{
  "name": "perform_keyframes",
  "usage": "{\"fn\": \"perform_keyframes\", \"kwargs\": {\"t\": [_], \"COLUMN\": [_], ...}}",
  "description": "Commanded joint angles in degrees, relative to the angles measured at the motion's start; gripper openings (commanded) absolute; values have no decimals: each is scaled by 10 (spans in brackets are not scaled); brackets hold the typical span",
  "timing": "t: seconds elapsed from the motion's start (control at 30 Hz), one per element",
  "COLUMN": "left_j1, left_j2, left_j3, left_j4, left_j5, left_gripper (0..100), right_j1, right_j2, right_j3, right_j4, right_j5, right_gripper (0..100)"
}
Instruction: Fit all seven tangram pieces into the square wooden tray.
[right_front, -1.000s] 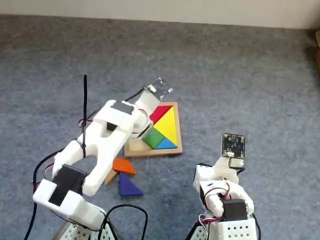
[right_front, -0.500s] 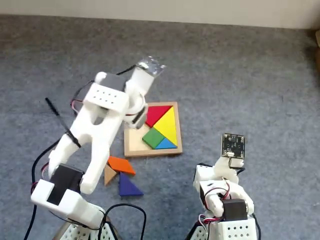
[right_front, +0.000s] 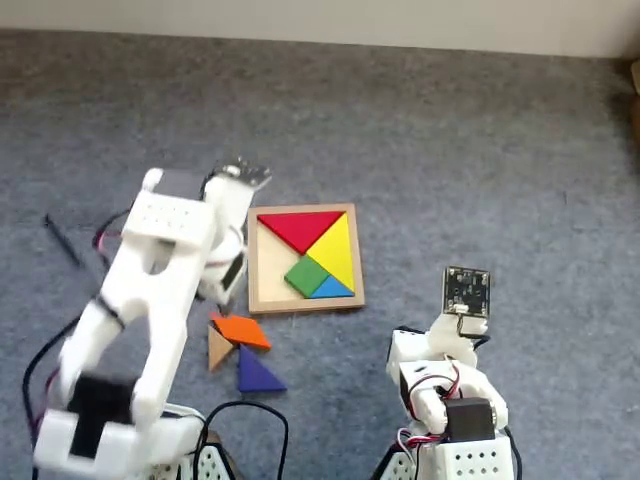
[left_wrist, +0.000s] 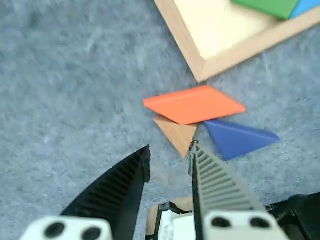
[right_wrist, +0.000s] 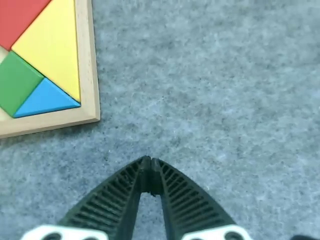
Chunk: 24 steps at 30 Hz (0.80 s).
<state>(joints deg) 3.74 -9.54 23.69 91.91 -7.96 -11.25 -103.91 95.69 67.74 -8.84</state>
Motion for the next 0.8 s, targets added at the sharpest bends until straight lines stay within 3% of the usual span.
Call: {"fn": "perform_keyframes", "kwargs": {"t": [0.0,0.2,0.6,0.77], "left_j1": [-11,-45,-69,-63], "left_j2": [-168,-233,-74,-51], "left_j3": [132,215,291,283], "left_j4": [-54,-100,-266,-270], "left_j5": [47,71,72,73], "left_gripper": [184,245,245,242], "right_j1": [8,8,8,8], "right_j2": [0,0,0,0], "right_j3": [57,57,57,57], "right_j4": [-7,-7,-7,-7], "right_j5": [4,4,4,4], "right_gripper": [9,9,9,9]}}
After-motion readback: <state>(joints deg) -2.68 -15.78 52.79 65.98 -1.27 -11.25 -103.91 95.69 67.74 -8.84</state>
